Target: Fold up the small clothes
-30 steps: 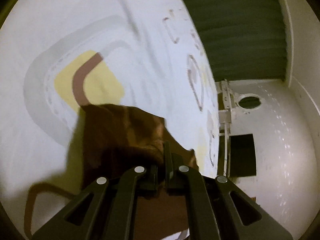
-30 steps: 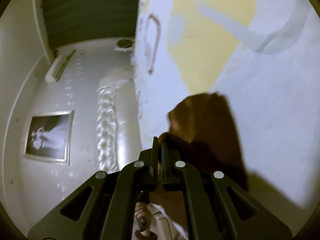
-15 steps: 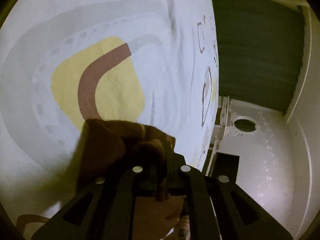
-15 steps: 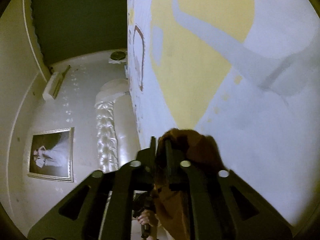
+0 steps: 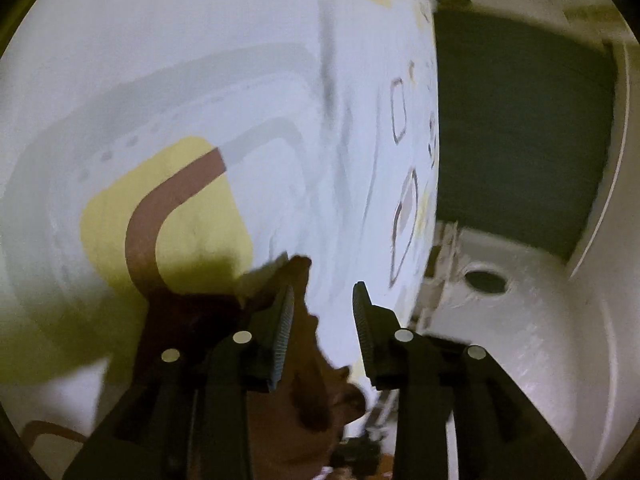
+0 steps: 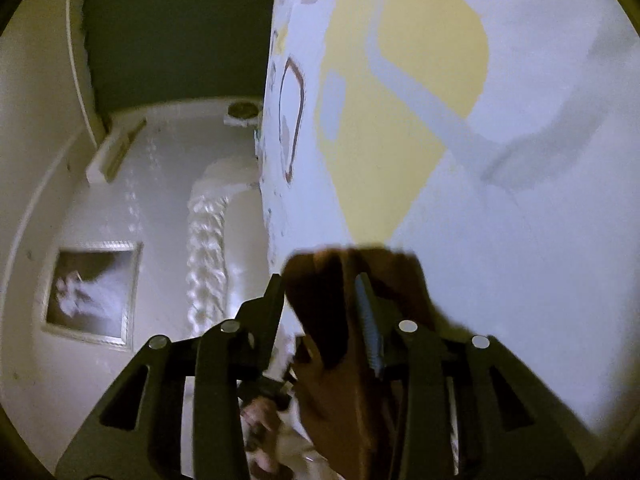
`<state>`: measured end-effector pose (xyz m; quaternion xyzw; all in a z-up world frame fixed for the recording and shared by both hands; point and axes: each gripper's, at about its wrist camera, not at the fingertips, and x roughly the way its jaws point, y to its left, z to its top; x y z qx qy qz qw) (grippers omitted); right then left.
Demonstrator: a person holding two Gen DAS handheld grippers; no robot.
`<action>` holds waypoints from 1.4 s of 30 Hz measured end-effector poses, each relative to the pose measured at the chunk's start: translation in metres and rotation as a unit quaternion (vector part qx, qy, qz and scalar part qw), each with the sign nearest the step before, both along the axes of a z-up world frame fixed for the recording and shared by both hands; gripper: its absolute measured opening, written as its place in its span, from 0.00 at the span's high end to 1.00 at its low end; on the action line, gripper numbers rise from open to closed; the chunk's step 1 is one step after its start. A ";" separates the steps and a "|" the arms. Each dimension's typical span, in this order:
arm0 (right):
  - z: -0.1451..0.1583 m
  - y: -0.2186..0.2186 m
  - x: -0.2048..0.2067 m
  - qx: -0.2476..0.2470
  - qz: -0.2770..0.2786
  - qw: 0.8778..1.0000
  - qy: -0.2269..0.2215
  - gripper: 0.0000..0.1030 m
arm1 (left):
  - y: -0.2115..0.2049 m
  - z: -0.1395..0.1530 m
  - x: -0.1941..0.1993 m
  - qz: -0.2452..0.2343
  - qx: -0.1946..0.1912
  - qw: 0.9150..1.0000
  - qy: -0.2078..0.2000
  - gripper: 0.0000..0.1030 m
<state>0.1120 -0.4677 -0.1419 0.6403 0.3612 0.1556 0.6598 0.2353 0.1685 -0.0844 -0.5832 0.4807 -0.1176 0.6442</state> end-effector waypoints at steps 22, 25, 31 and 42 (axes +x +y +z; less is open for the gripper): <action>0.039 0.054 -0.133 -0.140 0.165 0.975 -0.041 0.54 | -0.016 0.005 -0.171 -0.183 0.104 0.969 -0.130 0.49; 0.037 0.057 -0.138 -0.142 0.166 0.975 -0.041 0.54 | -0.019 0.008 -0.172 -0.179 0.080 0.970 -0.141 0.49; 0.035 0.062 -0.137 -0.148 0.168 0.974 -0.044 0.54 | -0.022 0.003 -0.168 -0.181 0.123 0.967 -0.130 0.49; 0.042 0.081 -0.125 -0.187 0.184 0.964 -0.050 0.68 | -0.041 0.013 -0.165 -0.220 0.170 0.949 -0.146 0.50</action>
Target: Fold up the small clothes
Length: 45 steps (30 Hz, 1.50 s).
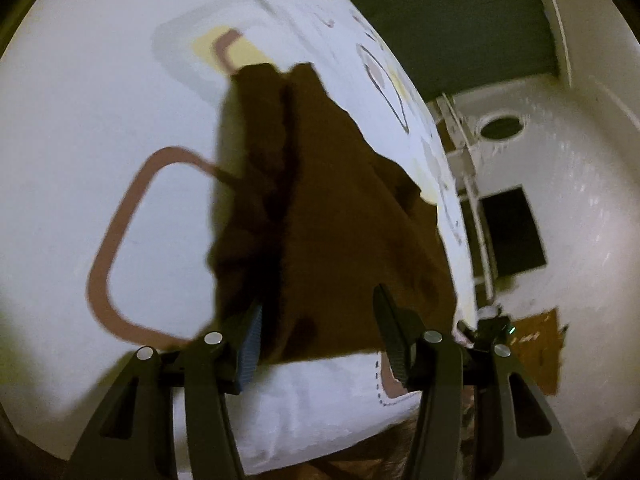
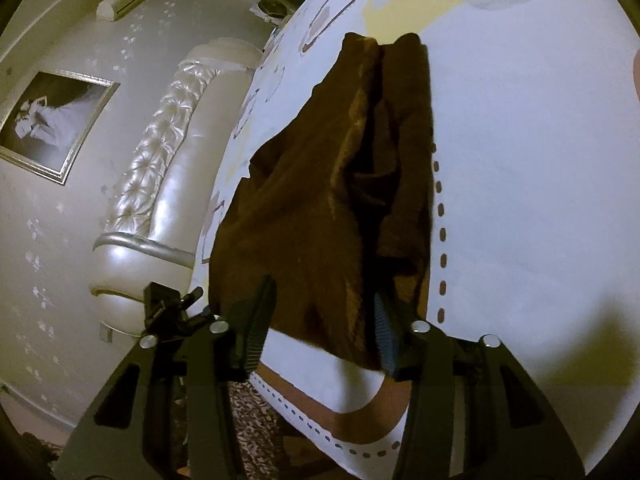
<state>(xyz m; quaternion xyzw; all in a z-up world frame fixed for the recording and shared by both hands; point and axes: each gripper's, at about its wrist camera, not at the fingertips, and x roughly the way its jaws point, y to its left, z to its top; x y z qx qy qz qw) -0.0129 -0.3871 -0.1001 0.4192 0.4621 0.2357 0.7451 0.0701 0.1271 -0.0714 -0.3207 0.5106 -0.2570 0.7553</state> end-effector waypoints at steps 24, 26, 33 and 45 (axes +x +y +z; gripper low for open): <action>-0.018 -0.014 -0.019 -0.008 -0.001 0.999 0.032 0.97 | 0.030 -0.027 -0.013 0.000 0.008 1.000 0.023 0.95; -0.019 -0.015 -0.019 -0.003 -0.004 0.999 0.033 0.97 | 0.036 -0.029 -0.013 0.006 -0.001 1.000 0.025 0.96; -0.008 -0.021 -0.020 -0.010 0.016 0.999 0.035 0.82 | 0.041 -0.009 -0.024 -0.010 0.002 1.000 -0.005 0.95; 0.044 -0.033 0.116 -0.145 -0.032 0.988 -0.034 0.64 | -0.021 0.046 0.004 -0.040 0.048 0.994 -0.090 0.73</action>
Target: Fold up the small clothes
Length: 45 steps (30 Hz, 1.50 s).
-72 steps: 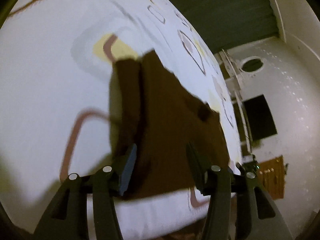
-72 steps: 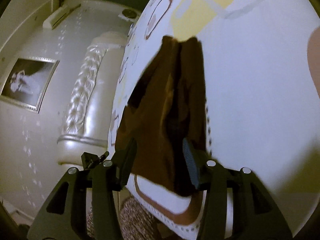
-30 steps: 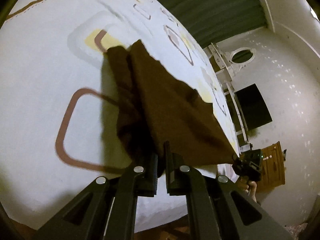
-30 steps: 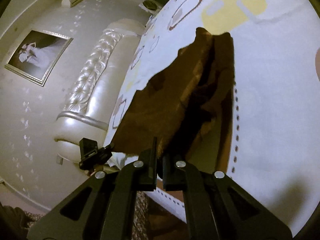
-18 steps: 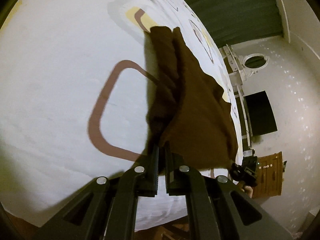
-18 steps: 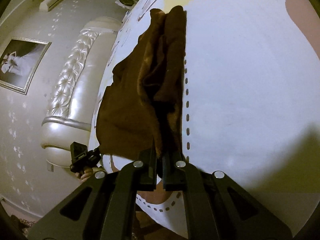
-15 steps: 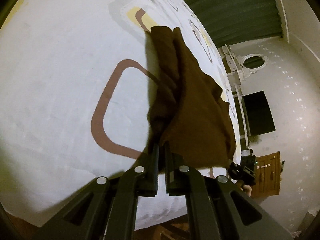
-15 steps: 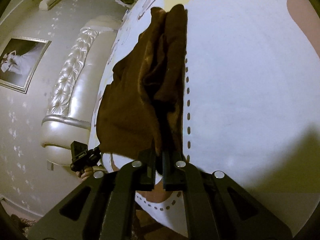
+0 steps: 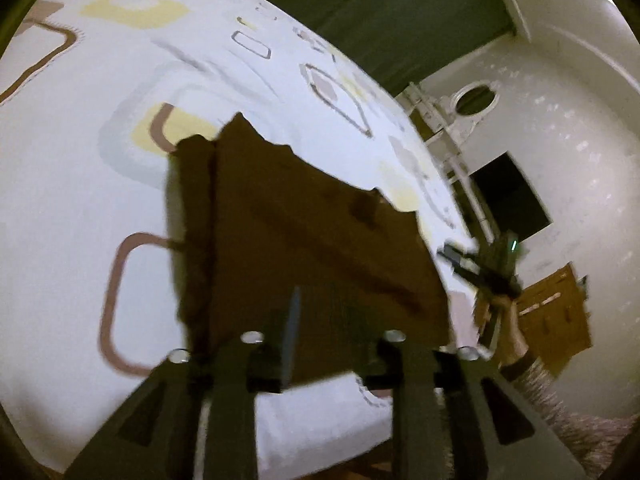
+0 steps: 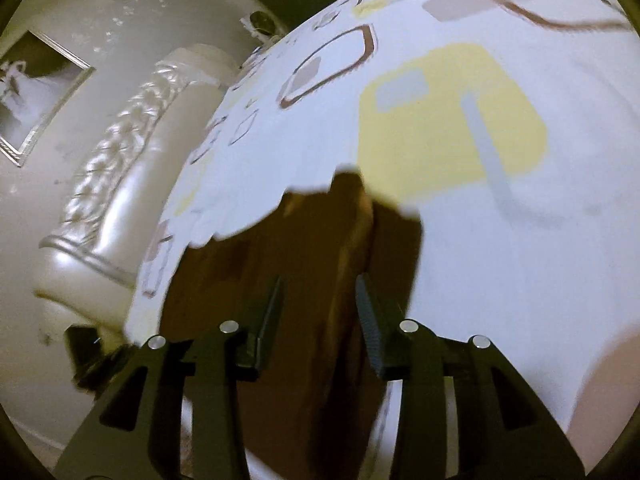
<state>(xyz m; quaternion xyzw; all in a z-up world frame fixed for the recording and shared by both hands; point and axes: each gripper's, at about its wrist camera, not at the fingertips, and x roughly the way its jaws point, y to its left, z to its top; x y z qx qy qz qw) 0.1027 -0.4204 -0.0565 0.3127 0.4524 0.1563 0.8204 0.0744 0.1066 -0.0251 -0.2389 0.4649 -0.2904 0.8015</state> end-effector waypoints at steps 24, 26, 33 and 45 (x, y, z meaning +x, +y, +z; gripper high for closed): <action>-0.032 -0.025 0.057 -0.007 -0.085 0.995 0.054 0.72 | -0.009 -0.040 0.005 0.031 -0.014 0.998 0.048 0.71; -0.015 -0.017 0.049 -0.009 -0.083 0.996 0.043 0.68 | -0.004 -0.031 -0.003 0.036 -0.004 0.999 0.032 0.58; 0.053 0.097 0.054 0.001 0.031 0.999 0.019 0.39 | 0.025 -0.025 -0.016 0.079 0.009 0.997 0.009 0.34; 0.047 0.371 0.094 -0.106 0.201 0.967 0.114 0.26 | 0.041 -0.053 -0.018 0.121 -0.029 0.991 0.042 0.25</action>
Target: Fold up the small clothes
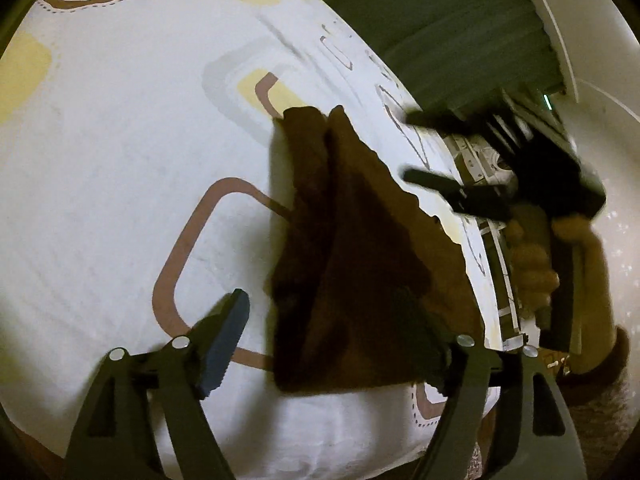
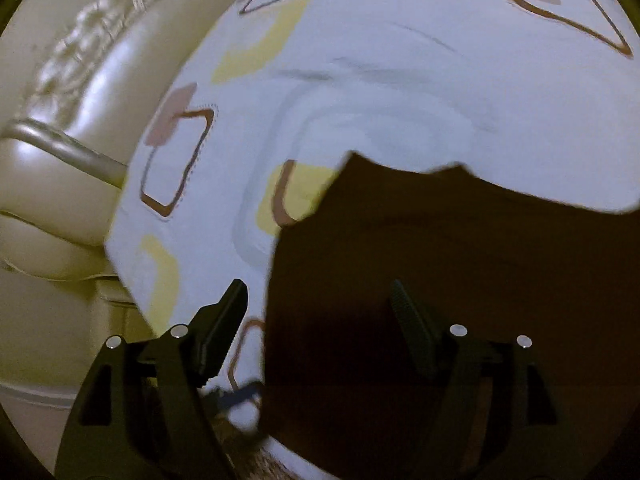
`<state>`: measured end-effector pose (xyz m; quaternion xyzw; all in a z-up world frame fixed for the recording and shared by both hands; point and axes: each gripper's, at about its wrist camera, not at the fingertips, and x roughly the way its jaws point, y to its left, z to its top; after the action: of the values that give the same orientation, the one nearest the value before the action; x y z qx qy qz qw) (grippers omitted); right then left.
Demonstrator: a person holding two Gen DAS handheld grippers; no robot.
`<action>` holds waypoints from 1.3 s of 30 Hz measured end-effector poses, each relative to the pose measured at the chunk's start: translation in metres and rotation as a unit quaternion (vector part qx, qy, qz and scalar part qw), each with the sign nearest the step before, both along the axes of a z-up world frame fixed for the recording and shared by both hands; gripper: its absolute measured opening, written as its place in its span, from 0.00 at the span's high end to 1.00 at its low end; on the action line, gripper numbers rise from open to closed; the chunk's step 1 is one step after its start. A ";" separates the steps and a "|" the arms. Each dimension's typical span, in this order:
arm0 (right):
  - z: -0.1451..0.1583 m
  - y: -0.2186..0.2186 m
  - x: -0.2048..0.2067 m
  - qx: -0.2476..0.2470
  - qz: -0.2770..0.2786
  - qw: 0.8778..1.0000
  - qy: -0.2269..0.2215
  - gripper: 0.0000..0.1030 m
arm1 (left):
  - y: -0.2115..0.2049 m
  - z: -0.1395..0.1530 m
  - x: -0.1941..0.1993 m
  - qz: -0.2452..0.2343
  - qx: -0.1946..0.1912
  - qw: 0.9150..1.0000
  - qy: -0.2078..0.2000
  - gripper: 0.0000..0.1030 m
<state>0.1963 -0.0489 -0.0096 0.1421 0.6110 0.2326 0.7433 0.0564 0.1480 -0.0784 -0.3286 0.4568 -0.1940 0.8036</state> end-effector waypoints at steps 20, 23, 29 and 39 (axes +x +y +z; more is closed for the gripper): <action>-0.047 0.118 0.024 -0.266 0.072 0.961 0.022 0.22 | -0.032 0.003 0.013 0.037 0.077 0.996 0.020 0.23; -0.058 0.117 0.024 -0.295 0.085 0.951 0.027 0.22 | -0.043 0.005 0.017 0.021 0.062 0.998 0.026 0.27; -0.064 0.109 0.033 -0.291 0.078 0.953 0.037 0.20 | -0.057 0.006 0.020 0.015 0.091 0.995 0.023 0.33; -0.065 0.122 0.041 -0.310 0.093 0.946 0.026 0.58 | -0.061 0.002 0.026 0.006 0.094 0.995 0.031 0.70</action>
<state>0.2377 0.0732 -0.0746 -0.1472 0.6827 0.0962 0.7093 0.0821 0.0868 -0.0768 -0.2605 0.4955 -0.1352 0.8175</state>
